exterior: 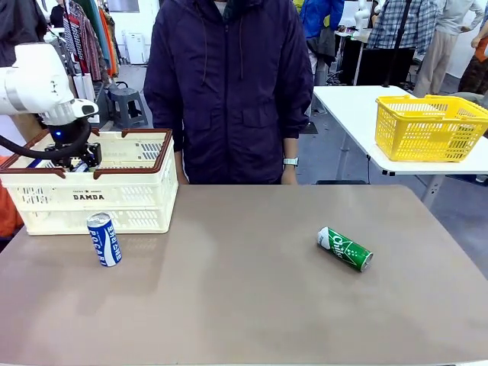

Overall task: Place the drinks into the Shopping basket.
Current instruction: Pick up one drink and place it into the Shopping basket.

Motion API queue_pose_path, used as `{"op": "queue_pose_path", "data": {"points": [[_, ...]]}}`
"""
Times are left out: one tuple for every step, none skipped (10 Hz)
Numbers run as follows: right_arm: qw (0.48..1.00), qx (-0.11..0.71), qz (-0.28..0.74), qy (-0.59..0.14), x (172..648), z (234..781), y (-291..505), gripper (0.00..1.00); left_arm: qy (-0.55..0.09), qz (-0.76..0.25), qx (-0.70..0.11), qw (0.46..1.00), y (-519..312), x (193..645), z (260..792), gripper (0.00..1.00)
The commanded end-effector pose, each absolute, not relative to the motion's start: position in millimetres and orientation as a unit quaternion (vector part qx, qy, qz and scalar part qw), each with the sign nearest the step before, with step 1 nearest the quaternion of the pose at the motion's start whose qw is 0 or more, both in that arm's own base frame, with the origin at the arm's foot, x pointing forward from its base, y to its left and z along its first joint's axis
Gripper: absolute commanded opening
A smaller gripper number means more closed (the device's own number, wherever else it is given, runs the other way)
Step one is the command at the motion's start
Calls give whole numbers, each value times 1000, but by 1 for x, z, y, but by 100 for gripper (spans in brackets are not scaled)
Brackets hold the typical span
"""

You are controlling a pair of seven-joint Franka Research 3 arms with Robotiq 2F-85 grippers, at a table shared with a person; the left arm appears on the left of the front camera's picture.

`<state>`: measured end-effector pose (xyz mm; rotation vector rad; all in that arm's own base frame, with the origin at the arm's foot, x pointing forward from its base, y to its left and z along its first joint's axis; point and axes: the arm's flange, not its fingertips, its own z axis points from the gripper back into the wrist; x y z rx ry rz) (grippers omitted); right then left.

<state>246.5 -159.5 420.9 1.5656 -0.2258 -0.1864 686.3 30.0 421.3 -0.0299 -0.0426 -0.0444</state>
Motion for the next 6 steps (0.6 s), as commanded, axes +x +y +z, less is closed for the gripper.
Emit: {"op": "queue_pose_path", "data": {"points": [[692, 709, -91, -98, 247, 428, -159, 100, -21, -15, -7, 1000, 29, 688, 429, 100], [692, 709, -91, -98, 247, 428, -159, 100, -21, -16, -6, 1000, 29, 689, 429, 100], [692, 709, -91, -98, 247, 428, -159, 100, -22, -17, -5, 1000, 30, 688, 431, 100], [692, 709, -91, -98, 247, 428, -159, 100, -29, -16, -6, 999, 30, 687, 437, 100], [692, 709, -91, -98, 247, 428, -159, 100, -38, -18, -14, 999, 34, 683, 450, 100], [692, 709, -91, -98, 247, 428, -159, 100, -52, -22, -35, 998, 38, 674, 471, 100]]}}
